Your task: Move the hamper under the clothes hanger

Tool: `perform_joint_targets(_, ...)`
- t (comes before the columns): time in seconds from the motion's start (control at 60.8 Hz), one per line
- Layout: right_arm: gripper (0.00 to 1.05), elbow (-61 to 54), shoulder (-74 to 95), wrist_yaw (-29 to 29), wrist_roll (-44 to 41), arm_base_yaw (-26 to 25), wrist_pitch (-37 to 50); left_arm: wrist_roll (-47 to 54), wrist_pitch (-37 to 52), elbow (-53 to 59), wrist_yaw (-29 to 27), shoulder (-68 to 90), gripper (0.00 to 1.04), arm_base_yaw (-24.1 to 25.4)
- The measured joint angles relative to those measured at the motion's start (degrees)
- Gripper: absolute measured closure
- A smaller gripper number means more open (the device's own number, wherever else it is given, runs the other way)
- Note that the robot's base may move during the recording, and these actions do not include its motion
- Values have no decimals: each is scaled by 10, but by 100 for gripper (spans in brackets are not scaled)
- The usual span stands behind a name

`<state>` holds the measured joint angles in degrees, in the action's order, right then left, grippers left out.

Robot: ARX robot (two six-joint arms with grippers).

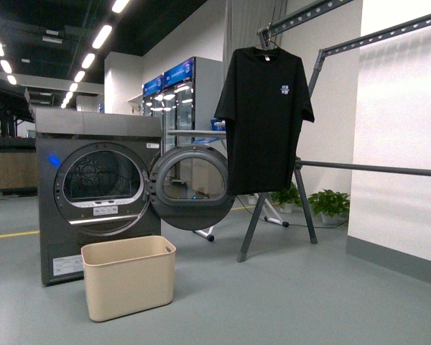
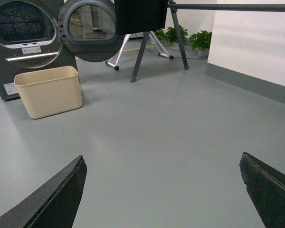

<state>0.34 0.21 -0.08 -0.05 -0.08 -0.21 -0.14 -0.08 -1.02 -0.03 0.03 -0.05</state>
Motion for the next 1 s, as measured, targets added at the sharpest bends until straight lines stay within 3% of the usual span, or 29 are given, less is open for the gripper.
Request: perform_joint_targets(1.004, 8, 0, 0, 0, 0, 0, 0, 0, 0, 0, 0, 0, 7, 0)
